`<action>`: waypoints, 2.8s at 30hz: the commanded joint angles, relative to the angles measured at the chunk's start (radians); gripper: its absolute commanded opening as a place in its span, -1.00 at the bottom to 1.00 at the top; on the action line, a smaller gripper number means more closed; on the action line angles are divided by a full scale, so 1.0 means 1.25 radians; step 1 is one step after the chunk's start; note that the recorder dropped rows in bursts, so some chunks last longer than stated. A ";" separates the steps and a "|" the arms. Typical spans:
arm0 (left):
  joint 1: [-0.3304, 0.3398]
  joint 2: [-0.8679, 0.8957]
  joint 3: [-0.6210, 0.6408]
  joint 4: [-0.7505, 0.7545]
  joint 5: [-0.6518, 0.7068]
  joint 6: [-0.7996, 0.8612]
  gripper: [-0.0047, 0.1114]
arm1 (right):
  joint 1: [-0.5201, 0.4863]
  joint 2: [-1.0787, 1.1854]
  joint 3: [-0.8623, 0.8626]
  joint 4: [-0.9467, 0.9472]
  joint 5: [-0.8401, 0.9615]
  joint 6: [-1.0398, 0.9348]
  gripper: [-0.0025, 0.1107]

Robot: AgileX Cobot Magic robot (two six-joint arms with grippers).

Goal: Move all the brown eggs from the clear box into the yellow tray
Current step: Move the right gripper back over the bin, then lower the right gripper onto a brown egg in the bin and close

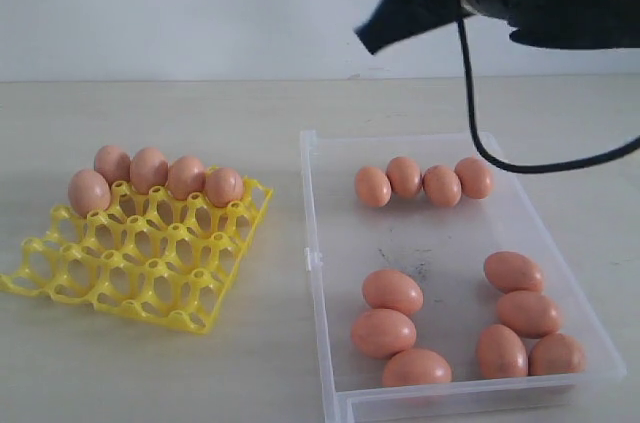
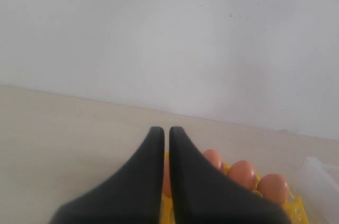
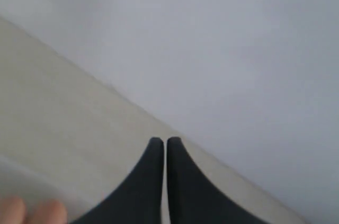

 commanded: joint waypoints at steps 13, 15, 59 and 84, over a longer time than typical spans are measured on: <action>-0.005 0.003 -0.003 -0.001 -0.005 -0.001 -0.85 | -0.193 -0.009 0.010 0.931 0.140 -0.721 -0.96; -0.005 0.003 -0.003 -0.001 -0.005 -0.001 -0.85 | -0.242 -0.001 0.010 1.128 0.128 -0.883 -0.96; -0.005 0.003 -0.003 -0.001 -0.003 -0.001 -0.85 | -0.169 0.289 0.010 1.243 0.098 -1.467 -0.11; -0.005 0.003 -0.003 -0.001 -0.004 -0.001 -0.85 | -0.169 0.289 0.010 1.174 0.053 -1.237 -0.11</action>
